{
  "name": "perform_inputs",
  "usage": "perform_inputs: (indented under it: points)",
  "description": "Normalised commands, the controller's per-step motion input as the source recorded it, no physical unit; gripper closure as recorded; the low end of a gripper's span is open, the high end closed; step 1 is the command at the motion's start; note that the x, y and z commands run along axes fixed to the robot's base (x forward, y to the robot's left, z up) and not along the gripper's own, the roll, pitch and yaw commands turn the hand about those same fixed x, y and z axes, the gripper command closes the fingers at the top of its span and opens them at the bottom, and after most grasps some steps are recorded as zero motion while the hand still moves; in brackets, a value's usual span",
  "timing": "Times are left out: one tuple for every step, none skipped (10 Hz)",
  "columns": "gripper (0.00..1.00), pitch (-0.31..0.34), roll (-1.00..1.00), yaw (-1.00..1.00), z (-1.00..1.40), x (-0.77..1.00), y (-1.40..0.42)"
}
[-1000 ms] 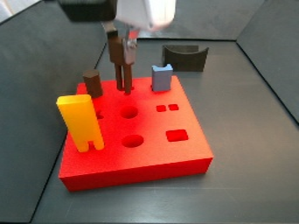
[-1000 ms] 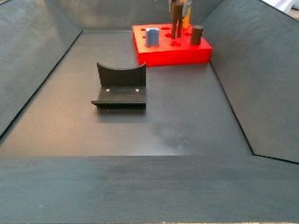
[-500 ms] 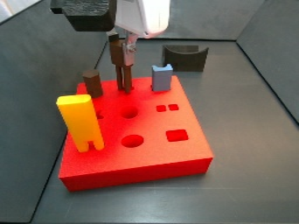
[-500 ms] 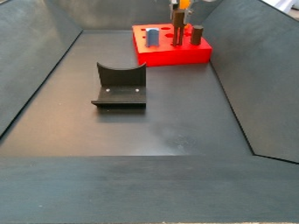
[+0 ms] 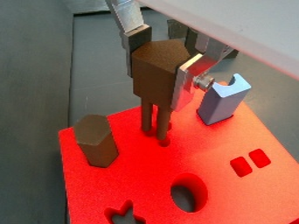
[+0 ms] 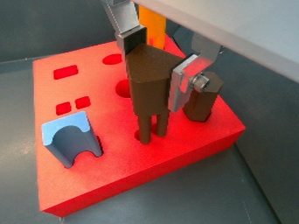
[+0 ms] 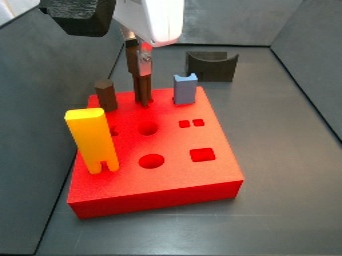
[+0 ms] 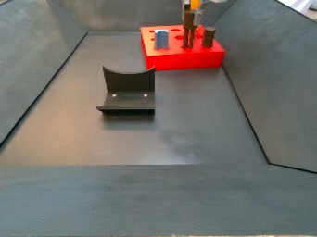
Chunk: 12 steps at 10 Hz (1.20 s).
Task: Pick up the 3 prong object. Move up. Move to above the board. Insert the 3 prong object.
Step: Insert the 3 prong object.
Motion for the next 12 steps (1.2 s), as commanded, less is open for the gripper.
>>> perform_inputs:
  points:
    - [1.00,-0.023,0.00,0.08,-0.08,0.03,-0.15]
    - [1.00,-0.001,0.00,0.07,-0.02,0.00,-0.15]
    - [1.00,0.000,0.00,0.07,-0.04,0.00,-0.13]
    - [1.00,0.000,0.00,0.01,-0.15,0.00,-0.09]
    - [1.00,-0.009,0.00,0.00,-0.28,0.13,-0.05]
    - [1.00,-0.013,0.04,-0.03,-0.45,0.29,0.00]
    - [1.00,-0.020,0.01,-0.01,-0.51,0.50,0.00]
    - [1.00,-0.020,0.01,0.00,-0.49,0.52,0.00]
    - [1.00,0.000,0.04,0.00,-0.32,0.19,0.00]
    - [1.00,0.010,0.11,0.00,-0.31,-0.04,0.01]
    - [1.00,0.003,0.18,0.00,-0.43,-0.13,0.01]
    - [1.00,0.000,0.20,0.00,-0.43,-0.25,0.10]
